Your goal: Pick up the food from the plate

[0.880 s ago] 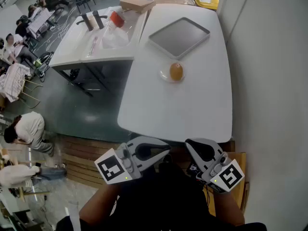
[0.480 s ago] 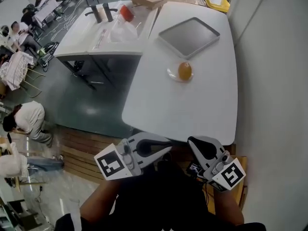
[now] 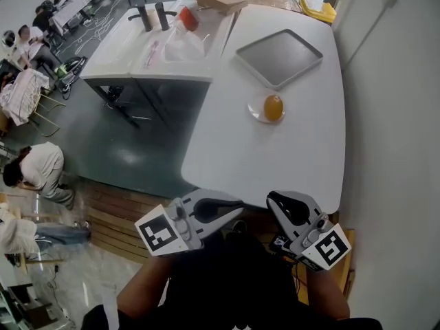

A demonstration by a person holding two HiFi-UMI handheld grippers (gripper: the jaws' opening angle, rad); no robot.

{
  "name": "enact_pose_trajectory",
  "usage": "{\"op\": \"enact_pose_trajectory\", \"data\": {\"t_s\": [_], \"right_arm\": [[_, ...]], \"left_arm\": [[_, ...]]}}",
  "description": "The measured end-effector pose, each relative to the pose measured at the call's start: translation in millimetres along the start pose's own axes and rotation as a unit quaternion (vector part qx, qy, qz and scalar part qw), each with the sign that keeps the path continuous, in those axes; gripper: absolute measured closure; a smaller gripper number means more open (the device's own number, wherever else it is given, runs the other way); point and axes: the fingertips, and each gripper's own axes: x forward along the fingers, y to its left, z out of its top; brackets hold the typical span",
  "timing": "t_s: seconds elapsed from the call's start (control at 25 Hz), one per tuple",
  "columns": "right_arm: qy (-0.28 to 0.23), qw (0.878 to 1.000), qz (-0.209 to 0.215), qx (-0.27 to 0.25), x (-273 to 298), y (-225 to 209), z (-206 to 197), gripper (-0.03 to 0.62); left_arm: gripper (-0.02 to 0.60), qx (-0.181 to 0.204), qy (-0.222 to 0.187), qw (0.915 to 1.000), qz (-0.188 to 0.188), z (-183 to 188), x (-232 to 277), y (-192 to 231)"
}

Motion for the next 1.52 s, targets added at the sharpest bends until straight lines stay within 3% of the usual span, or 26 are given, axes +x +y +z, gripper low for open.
{"op": "enact_pose_trajectory", "data": {"t_s": [0.28, 0.72, 1.52], "right_arm": [[0.022, 0.999, -0.027, -0.017, 13.1, -20.0, 10.0, 0.591], [0.04, 0.996, -0.075, -0.029, 34.6, -74.1, 19.4, 0.591], [0.047, 0.996, -0.069, -0.023, 103.2, -145.1, 2.0, 0.586]], "left_arm": [[0.574, -0.006, 0.012, 0.9994, 0.031, 6.9, -2.4, 43.1], [0.574, -0.015, 0.031, 0.9994, 0.006, 7.2, 11.2, 98.0], [0.574, -0.027, 0.065, 0.9975, 0.008, 4.7, 17.2, 171.2]]}}
